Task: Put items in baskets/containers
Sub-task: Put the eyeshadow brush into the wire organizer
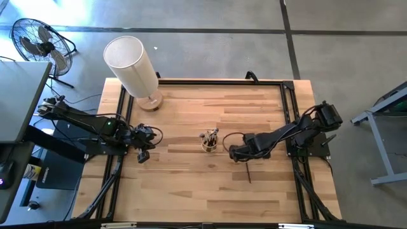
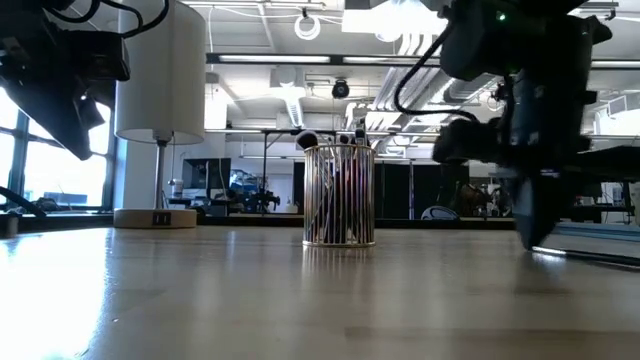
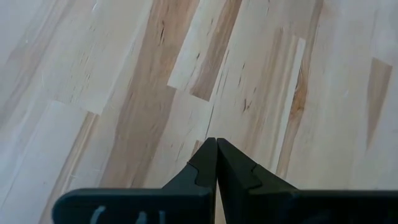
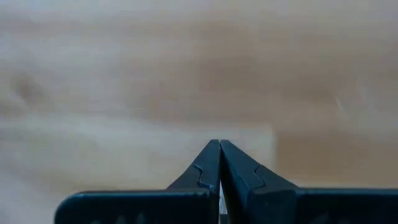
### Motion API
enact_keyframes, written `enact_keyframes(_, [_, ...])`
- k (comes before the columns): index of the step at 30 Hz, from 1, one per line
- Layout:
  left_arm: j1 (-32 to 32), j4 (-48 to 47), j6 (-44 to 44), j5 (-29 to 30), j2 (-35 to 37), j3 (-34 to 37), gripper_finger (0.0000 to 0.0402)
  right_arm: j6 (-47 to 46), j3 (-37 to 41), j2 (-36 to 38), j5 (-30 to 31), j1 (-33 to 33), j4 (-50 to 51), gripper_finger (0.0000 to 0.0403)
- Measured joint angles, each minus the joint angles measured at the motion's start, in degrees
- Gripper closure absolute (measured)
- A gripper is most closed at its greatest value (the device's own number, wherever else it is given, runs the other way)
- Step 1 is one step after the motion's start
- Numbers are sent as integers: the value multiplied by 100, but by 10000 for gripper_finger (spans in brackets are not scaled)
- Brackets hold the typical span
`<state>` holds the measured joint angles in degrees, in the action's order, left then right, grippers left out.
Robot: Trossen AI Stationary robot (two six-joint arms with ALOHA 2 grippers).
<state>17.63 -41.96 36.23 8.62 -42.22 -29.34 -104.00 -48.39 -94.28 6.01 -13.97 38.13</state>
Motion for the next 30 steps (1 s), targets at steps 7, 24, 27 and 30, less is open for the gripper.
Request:
enact_keyframes(7, [0, 115, 9, 9, -2, 0, 401, 656, -320, -8, 1040, -108, 43, 402])
enact_keyframes(24, [-2, 889, 166, 140, -4, -2, 401, 2996, -1191, 901, 3027, -117, 227, 403])
enact_keyframes(27, [0, 1109, 157, 313, -4, -4, 401, 3740, -1182, 1383, 3443, -91, -142, 403])
enact_keyframes(30, [0, 1263, 155, 571, -4, -4, 401, 5046, -1182, 1768, 3670, -8, -918, 403])
